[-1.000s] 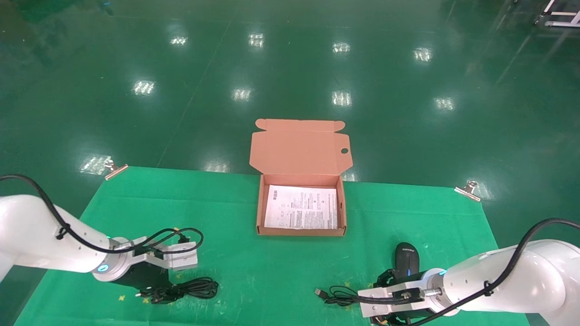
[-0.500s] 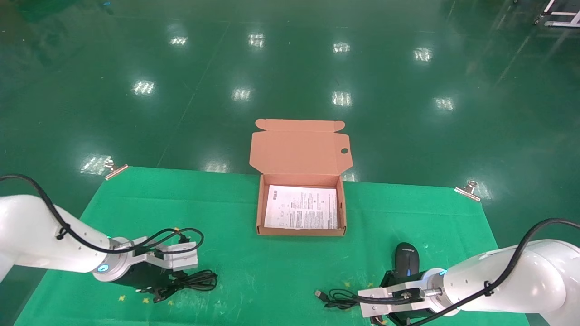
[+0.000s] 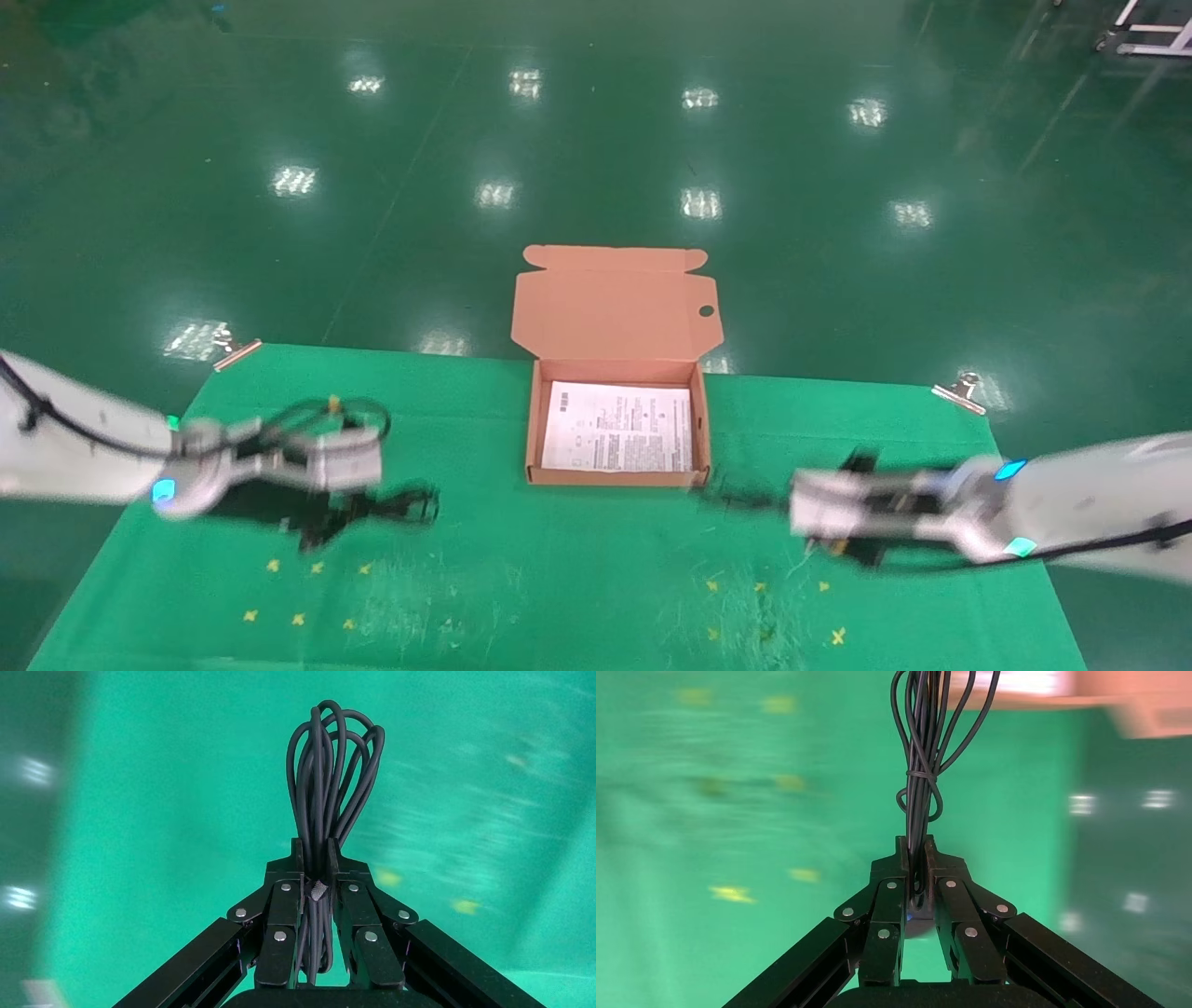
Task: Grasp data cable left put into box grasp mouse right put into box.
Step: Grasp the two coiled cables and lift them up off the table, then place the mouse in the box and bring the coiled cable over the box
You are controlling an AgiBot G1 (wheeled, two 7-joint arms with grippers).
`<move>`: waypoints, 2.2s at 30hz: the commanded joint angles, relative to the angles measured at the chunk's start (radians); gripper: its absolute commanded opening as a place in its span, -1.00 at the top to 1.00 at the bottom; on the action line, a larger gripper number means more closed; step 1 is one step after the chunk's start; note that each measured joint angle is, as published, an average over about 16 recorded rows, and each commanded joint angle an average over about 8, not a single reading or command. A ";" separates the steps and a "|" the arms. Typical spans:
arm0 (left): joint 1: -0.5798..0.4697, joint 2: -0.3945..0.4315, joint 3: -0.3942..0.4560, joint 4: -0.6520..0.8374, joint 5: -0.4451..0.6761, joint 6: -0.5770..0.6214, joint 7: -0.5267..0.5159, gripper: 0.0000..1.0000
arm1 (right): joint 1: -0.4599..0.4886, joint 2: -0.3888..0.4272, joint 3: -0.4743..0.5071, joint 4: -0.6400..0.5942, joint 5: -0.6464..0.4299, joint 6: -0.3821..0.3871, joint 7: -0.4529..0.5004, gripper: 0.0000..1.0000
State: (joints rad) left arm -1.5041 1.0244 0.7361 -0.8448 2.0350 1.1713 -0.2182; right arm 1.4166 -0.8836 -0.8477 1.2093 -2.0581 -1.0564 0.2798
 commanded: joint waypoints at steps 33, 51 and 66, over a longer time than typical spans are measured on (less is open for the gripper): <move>-0.215 0.130 -0.041 -0.044 0.113 -0.232 0.001 1.00 | 0.407 -0.391 0.092 -0.400 0.116 0.215 -0.268 1.00; -0.172 0.034 -0.015 -0.145 0.214 -0.135 -0.113 1.00 | 0.311 -0.451 0.062 -0.527 0.143 0.229 -0.304 1.00; -0.157 0.015 -0.011 -0.207 0.246 -0.106 -0.170 1.00 | 0.210 -0.478 -0.002 -0.644 0.318 0.282 -0.339 1.00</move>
State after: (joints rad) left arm -1.6615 1.0398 0.7248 -1.0504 2.2798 1.0644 -0.3867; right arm 1.6254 -1.3598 -0.8484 0.5571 -1.7409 -0.7742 -0.0507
